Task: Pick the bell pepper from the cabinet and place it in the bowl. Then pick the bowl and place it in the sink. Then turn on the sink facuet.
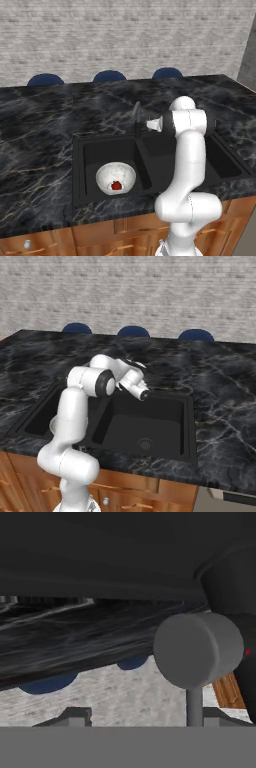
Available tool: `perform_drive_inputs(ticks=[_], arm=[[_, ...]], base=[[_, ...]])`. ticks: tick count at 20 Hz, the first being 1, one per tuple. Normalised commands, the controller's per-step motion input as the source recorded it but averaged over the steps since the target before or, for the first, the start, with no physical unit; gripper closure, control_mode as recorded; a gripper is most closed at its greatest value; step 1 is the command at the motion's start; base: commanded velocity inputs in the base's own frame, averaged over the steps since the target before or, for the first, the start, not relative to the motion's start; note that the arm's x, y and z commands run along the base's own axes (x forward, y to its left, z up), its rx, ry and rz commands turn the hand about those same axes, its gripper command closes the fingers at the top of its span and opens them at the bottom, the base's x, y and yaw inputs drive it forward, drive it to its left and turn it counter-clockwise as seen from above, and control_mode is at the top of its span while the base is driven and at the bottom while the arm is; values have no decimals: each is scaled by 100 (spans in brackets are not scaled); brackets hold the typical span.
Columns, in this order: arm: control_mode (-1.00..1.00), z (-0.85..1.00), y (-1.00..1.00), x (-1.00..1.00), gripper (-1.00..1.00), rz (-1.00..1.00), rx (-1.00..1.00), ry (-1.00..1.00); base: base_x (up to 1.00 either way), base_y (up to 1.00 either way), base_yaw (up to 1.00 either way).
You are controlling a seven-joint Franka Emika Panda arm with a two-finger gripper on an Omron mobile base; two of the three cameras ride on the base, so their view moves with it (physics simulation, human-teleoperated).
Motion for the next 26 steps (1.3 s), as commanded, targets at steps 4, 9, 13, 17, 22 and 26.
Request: perform_drive_inputs(ticks=[4, 9, 13, 17, 22, 26], arm=[[-100, -17, -53, 0, 100, -11, 0, 13], [-100, -19, -90, -2, 100, -11, 0, 11], [-100, -17, -100, -6, 100, -12, 0, 9], [-100, -22, -100, -16, 100, -14, 0, 10], [-100, -31, -100, -24, 100, -14, 0, 13], [-100, -44, -100, -39, 100, -14, 0, 13]], base=[[0, 0, 0], [0, 0, 0], [0, 0, 0], [0, 0, 0], [0, 0, 0], [0, 0, 0]])
